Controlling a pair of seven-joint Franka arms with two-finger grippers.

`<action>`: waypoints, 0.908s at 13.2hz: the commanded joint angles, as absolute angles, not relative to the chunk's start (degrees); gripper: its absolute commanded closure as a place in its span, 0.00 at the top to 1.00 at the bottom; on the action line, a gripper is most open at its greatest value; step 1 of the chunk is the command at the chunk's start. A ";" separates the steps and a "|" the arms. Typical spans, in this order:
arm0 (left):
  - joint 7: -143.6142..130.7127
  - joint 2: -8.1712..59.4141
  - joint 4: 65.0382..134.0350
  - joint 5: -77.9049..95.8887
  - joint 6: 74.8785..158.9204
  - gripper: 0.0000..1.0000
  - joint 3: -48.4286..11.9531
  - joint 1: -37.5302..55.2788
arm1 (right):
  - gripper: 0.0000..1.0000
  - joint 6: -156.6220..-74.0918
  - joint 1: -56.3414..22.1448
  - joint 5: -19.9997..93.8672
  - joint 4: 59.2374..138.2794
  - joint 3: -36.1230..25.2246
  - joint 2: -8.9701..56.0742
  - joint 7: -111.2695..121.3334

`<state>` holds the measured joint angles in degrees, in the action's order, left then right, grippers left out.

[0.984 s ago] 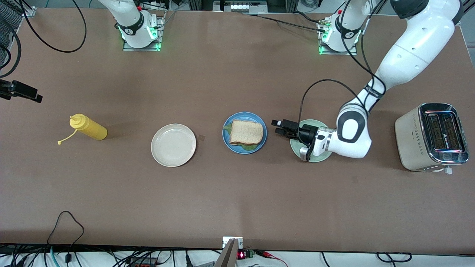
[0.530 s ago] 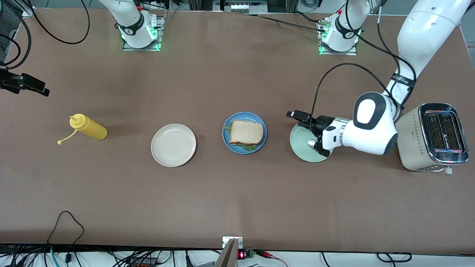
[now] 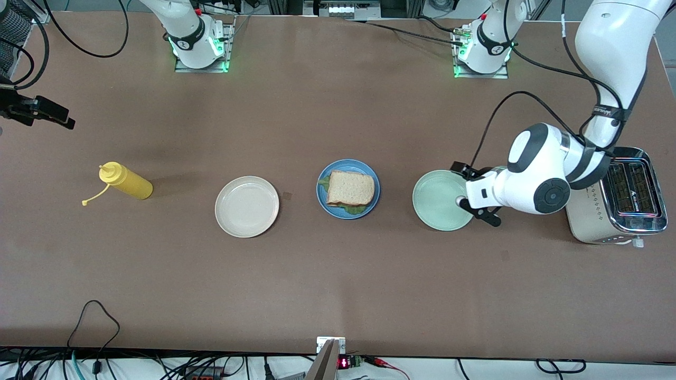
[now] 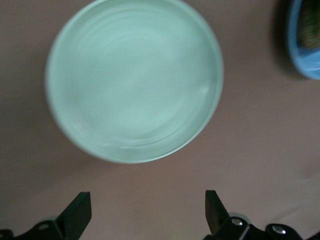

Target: Make sandwich in blue plate with both arms

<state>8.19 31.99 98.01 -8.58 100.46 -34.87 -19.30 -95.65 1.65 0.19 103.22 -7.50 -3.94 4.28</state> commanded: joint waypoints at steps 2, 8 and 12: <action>7.12 25.15 92.39 -13.36 93.18 1.00 -34.63 -21.00 | 1.00 -96.15 1.58 -0.18 103.62 -7.30 -4.57 4.04; 7.21 19.51 75.44 -13.27 78.08 1.00 -35.42 -21.44 | 1.00 -95.98 1.58 0.18 102.22 -7.29 -4.66 3.25; 3.71 14.86 72.95 -9.08 76.64 1.00 -26.60 -15.33 | 1.00 -95.98 1.41 0.18 102.22 -6.33 -4.83 3.34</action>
<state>6.12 16.19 73.58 -11.68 77.40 -33.23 -20.40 -96.08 1.55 0.20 102.52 -7.02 -4.20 4.24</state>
